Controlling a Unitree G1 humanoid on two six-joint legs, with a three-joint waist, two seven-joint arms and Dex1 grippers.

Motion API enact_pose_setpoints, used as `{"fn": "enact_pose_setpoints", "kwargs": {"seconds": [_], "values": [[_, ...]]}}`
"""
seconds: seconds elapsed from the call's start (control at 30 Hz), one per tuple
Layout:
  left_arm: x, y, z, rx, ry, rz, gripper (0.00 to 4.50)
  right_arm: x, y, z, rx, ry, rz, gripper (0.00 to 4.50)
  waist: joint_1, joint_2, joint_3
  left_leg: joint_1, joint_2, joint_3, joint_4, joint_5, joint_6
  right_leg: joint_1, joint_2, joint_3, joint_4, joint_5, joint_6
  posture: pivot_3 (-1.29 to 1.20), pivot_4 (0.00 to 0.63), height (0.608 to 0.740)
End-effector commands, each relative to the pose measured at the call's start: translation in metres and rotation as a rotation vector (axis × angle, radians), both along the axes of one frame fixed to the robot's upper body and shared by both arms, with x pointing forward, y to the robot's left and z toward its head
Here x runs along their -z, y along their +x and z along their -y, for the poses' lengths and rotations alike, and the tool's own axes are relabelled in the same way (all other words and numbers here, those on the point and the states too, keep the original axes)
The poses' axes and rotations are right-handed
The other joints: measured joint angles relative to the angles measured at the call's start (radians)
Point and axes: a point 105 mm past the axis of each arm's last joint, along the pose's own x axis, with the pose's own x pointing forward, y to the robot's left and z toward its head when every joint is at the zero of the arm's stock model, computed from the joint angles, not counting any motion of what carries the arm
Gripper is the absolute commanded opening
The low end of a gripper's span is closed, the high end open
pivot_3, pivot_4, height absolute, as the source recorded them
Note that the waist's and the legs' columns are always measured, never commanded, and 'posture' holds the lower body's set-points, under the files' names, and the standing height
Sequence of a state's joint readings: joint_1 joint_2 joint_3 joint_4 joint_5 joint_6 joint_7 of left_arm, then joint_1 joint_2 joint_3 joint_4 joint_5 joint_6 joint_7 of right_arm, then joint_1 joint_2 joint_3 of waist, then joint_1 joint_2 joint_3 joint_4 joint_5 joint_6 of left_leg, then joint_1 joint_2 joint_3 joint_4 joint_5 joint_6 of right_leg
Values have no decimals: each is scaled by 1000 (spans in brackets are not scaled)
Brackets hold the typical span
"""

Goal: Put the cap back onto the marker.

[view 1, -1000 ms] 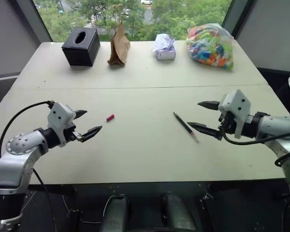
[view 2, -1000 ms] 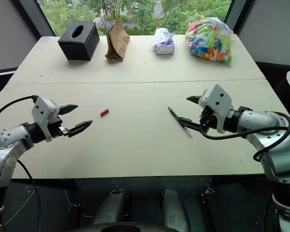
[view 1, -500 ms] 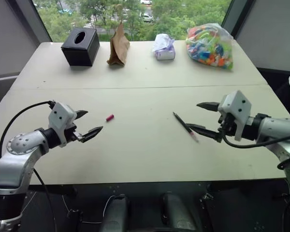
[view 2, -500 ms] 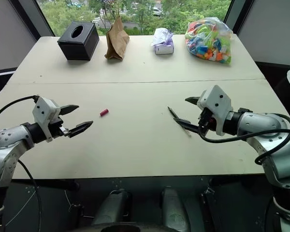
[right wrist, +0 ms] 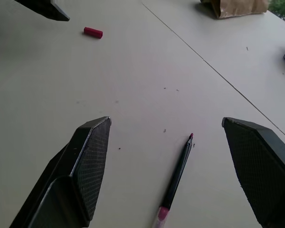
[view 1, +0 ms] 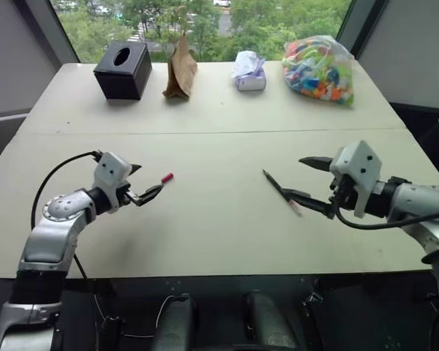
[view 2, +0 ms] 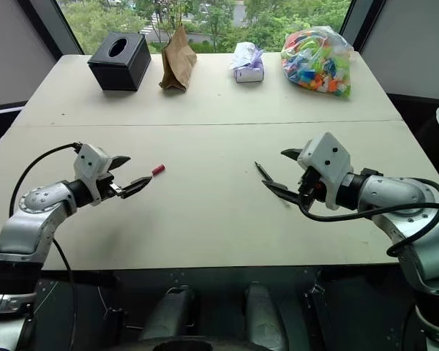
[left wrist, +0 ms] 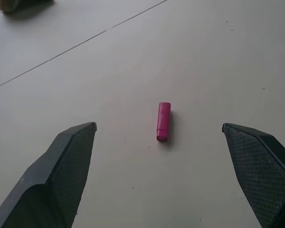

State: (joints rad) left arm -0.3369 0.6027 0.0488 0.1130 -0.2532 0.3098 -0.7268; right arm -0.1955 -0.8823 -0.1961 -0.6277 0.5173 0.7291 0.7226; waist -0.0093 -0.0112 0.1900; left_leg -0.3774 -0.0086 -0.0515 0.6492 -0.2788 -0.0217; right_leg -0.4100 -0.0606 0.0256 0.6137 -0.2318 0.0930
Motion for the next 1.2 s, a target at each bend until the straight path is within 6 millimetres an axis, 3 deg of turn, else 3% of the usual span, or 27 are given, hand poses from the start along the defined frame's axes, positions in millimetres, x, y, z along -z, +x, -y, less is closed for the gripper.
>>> {"fn": "enact_pose_setpoints", "kwargs": {"seconds": [0.03, 0.57, 0.7, 0.9, 0.93, 1.07, 1.2], "values": [[3, 11, 6, 20, 5, 21, 4444, -12, -5, -1, 5, -3, 62, 3864, 0, 0, 0, 0, 0, 0, 0, 0, 0, 0, 0, 0, 0, 1, 2, 0, 150, 740], [38, 37, 19, 51, 21, -46, 4444, -15, -9, -1, 47, 1, 91, 3864, 16, 0, -1, 2, -1, -1, 2, 0, 0, 2, 0, -1, 1, 2, 3, 0, 150, 740], [43, 37, 19, 44, 2, -68, 3241, -17, -9, 1, 54, -3, 99, 3864, 20, 0, -1, 2, 0, -1, 3, 0, 0, 3, 0, -1, 2, 2, 3, 0, 150, 740], [49, 34, 16, 39, -8, -99, 254, -18, -7, 2, 54, -10, 104, 3864, 14, 0, -2, 4, 0, -1, 3, 1, -1, 3, 1, -1, 4, 2, 2, 0, 150, 740], [51, 32, 15, 38, -4, -106, 52, -19, -7, 2, 54, -10, 106, 3864, 14, 1, -2, 4, 1, -1, 3, 1, -1, 3, 2, -1, 4, 2, 2, 0, 150, 740], [51, 30, 9, 31, 1, -114, 52, -19, -6, 1, 55, -5, 109, 3864, 8, 1, -2, 4, 1, -2, 3, 1, -1, 3, 2, -1, 4, 2, 2, 0, 150, 740], [36, 30, 11, 45, -32, -73, 52, -16, -5, -2, 58, 15, 104, 3864, -2, 1, -2, 4, 1, -3, 3, 1, -1, 3, 2, -1, 4, 2, 2, 0, 150, 740]]}}
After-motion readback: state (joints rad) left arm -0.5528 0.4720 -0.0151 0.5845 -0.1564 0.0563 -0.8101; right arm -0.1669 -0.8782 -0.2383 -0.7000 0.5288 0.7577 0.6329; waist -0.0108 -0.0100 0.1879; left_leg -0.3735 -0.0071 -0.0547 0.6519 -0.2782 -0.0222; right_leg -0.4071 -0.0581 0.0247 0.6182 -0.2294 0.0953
